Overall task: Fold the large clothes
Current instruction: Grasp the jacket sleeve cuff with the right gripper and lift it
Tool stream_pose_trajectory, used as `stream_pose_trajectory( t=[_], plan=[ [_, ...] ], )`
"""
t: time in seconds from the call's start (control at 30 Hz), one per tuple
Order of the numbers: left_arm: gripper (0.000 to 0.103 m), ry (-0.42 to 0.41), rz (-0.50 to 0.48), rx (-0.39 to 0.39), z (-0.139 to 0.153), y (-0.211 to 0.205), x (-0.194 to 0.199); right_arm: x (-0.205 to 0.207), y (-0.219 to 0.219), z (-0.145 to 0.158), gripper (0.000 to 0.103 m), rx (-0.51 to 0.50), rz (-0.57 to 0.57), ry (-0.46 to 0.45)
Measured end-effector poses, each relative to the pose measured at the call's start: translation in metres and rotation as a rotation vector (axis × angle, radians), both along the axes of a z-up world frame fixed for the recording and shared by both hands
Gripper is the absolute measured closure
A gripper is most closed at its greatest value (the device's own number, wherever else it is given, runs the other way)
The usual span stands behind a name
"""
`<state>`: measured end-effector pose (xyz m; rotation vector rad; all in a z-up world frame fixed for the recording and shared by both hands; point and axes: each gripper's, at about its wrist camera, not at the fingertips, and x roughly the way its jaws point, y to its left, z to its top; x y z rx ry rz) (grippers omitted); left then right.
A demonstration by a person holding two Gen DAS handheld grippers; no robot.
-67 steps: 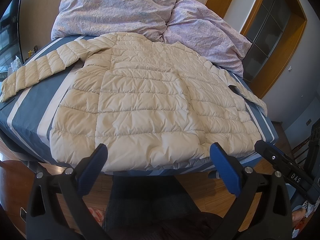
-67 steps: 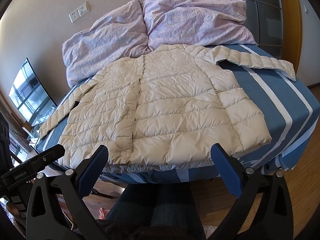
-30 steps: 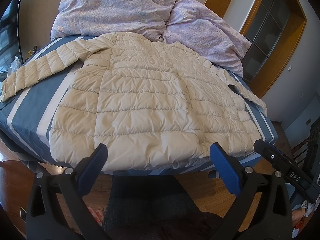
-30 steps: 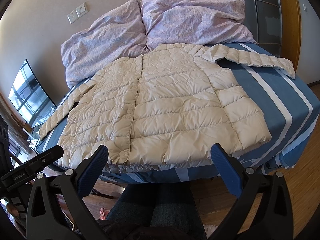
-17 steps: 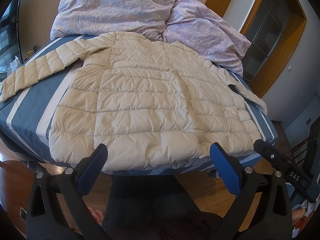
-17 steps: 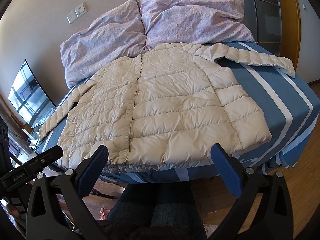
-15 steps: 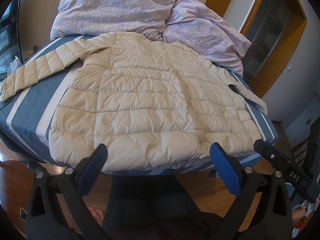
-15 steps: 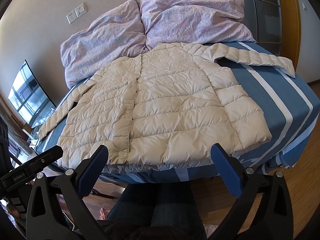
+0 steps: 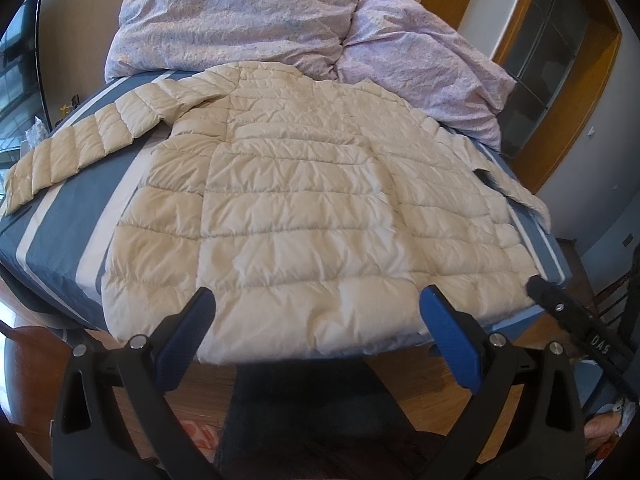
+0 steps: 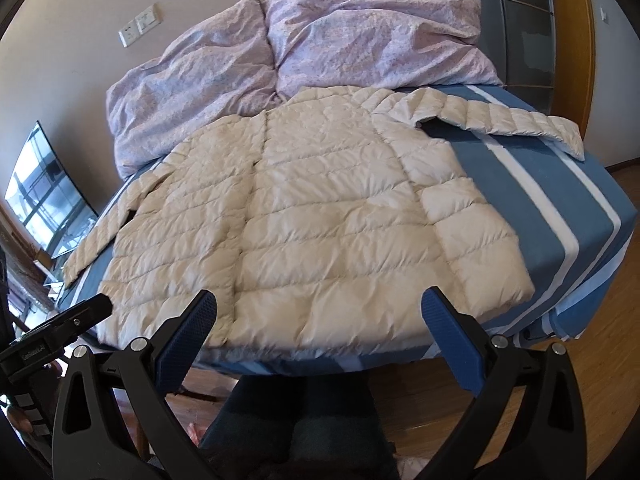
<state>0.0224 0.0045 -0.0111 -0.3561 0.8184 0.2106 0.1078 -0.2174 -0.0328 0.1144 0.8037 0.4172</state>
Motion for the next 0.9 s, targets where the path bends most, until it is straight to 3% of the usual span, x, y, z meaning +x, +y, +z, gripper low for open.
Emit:
stream_pose_trajectory(
  t=[0.23, 0.43, 0.73, 0.9],
  plan=[
    [0.002, 0.057, 0.034, 0.076, -0.001, 0.024, 0.035, 0.05, -0.013, -0.003, 0.001, -0.04, -0.06, 0.048],
    [0.002, 0.088, 0.078, 0.203, 0.006, 0.049, 0.078, 0.117, -0.049, 0.001, 0.001, -0.07, -0.201, 0.068],
    [0.002, 0.183, 0.128, 0.338, -0.009, 0.087, 0.154, 0.247, -0.159, -0.002, 0.002, -0.067, -0.543, 0.174],
    [0.002, 0.232, 0.134, 0.342, -0.031, 0.103, 0.185, 0.301, -0.218, -0.012, 0.016, -0.062, -0.709, 0.217]
  ],
)
